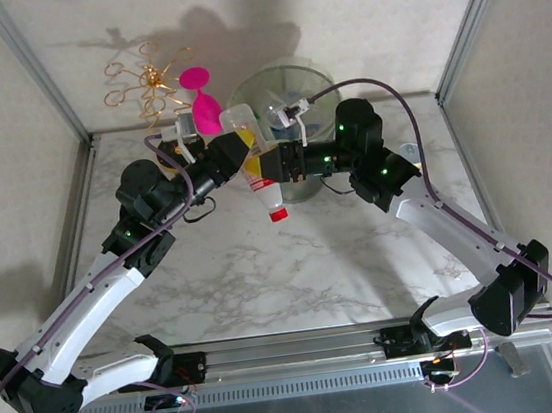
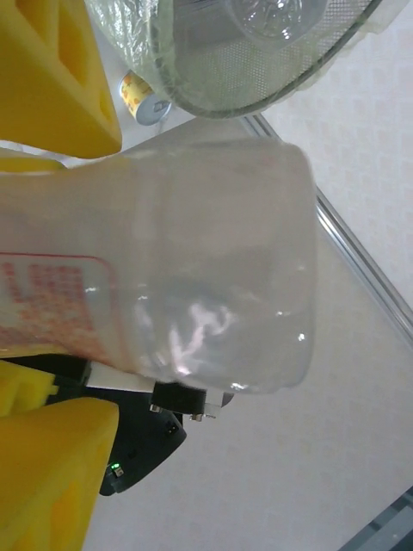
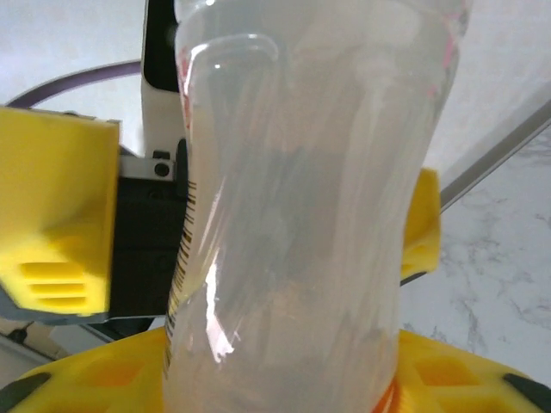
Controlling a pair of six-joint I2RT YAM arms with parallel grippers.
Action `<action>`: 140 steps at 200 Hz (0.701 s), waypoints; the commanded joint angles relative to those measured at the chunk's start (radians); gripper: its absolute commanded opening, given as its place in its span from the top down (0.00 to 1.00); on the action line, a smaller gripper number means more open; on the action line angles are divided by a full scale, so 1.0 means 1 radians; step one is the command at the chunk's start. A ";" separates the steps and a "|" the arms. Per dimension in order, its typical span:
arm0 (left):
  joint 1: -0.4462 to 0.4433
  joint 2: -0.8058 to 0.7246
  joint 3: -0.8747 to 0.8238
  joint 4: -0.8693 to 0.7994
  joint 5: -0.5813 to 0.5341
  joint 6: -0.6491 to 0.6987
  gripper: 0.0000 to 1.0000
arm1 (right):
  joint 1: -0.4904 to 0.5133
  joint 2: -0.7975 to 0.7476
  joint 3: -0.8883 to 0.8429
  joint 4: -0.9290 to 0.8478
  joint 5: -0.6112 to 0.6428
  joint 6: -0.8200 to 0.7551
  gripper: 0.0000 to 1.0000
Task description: Put the plastic bottles in the bin
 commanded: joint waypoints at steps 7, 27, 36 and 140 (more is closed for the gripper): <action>-0.007 -0.018 0.031 -0.009 -0.040 0.049 0.12 | -0.037 -0.046 -0.004 0.005 0.016 0.010 0.54; -0.007 -0.060 0.065 -0.104 -0.142 0.134 0.08 | -0.121 -0.073 -0.002 -0.018 0.029 0.019 0.55; -0.007 -0.082 0.082 -0.153 -0.204 0.178 0.08 | -0.169 -0.076 0.011 -0.052 0.047 0.005 0.55; -0.007 -0.098 0.068 -0.279 -0.329 0.324 0.08 | -0.327 0.352 0.564 -0.519 0.605 -0.319 0.57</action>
